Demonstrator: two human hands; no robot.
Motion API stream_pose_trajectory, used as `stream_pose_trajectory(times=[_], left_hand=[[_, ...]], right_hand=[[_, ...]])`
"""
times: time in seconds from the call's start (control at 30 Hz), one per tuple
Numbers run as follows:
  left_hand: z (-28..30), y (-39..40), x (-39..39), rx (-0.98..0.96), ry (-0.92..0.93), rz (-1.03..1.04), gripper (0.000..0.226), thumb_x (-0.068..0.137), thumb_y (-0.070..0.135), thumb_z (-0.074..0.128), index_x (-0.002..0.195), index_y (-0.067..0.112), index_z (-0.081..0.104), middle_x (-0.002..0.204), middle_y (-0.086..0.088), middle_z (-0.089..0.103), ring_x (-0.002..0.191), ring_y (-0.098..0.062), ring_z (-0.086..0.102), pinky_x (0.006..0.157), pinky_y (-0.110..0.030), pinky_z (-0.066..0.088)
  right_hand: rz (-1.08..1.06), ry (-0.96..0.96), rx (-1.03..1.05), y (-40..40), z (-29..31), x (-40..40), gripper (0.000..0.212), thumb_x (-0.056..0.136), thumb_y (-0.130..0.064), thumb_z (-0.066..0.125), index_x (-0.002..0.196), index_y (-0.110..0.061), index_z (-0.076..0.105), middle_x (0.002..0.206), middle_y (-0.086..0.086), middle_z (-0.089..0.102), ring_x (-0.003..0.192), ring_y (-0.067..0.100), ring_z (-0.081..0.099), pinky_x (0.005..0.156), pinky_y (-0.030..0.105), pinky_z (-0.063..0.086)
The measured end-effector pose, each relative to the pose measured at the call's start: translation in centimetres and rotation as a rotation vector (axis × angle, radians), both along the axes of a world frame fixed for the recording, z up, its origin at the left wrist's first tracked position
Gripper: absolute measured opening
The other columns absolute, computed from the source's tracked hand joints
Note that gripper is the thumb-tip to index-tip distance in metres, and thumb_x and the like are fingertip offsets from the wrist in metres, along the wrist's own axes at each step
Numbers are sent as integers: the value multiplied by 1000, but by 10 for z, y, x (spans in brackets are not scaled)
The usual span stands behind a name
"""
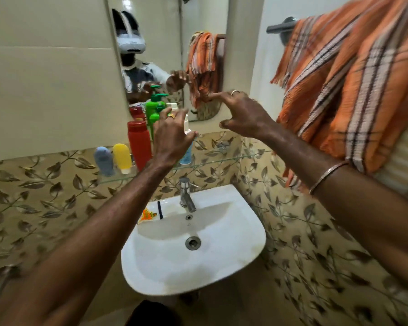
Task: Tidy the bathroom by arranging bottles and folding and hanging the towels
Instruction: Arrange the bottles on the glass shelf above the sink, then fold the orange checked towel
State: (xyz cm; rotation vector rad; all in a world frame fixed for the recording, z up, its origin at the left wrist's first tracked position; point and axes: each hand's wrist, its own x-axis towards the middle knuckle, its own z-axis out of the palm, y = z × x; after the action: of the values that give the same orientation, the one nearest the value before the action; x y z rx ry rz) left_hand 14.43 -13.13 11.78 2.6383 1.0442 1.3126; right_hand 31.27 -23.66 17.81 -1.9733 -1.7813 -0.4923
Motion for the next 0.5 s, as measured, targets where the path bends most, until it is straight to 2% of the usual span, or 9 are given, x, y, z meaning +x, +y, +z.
stream_pose_trajectory(times=[0.1,0.17,0.27,0.33,0.4,0.43,0.5], left_hand=[[-2,-25,24,-32,-28,-117,71,86,45,71,143,11,48,133,-23,59,137,-34,40,104,-49,42],[0,-46,42,-51,-49,-220,72,88,53,65,143,10,49,135,-19,60,133,-33,46,102,-46,45],[12,-82,69,-223,-156,-460,79,89,59,61,147,9,43,146,-17,53,134,-30,49,107,-44,45],[23,-108,83,-380,-214,-627,86,88,60,62,153,12,34,154,-15,42,140,-27,44,113,-44,40],[35,-131,94,-526,-240,-774,91,88,54,66,157,16,21,159,-12,35,140,-23,42,113,-38,38],[41,-141,99,-588,-255,-850,91,88,49,68,157,19,17,158,-11,36,136,-20,45,110,-33,39],[52,-153,111,-614,-289,-935,92,87,50,70,157,25,17,155,-8,42,131,-18,50,109,-36,44]], right_hand=[[-94,-81,106,-40,13,-5,44,80,-13,72,121,-29,68,121,4,69,114,26,62,99,55,47],[-142,-108,171,-66,23,-6,37,78,-7,68,107,-29,75,113,2,73,109,24,65,98,59,47],[-200,-183,203,-103,41,-6,37,78,-4,65,103,-28,76,112,2,73,110,23,64,97,56,48],[-241,-238,220,-125,52,-5,37,76,-5,65,103,-29,76,112,1,73,111,24,64,97,52,48],[-297,-288,268,-145,62,-5,39,73,-5,64,102,-29,76,112,-1,73,110,25,63,97,47,47],[-329,-318,303,-154,66,-5,40,71,-5,63,100,-28,76,111,-1,73,110,26,63,99,46,44],[-406,-383,380,-171,73,-4,39,67,-7,62,97,-27,77,112,0,73,112,27,61,102,45,37]])
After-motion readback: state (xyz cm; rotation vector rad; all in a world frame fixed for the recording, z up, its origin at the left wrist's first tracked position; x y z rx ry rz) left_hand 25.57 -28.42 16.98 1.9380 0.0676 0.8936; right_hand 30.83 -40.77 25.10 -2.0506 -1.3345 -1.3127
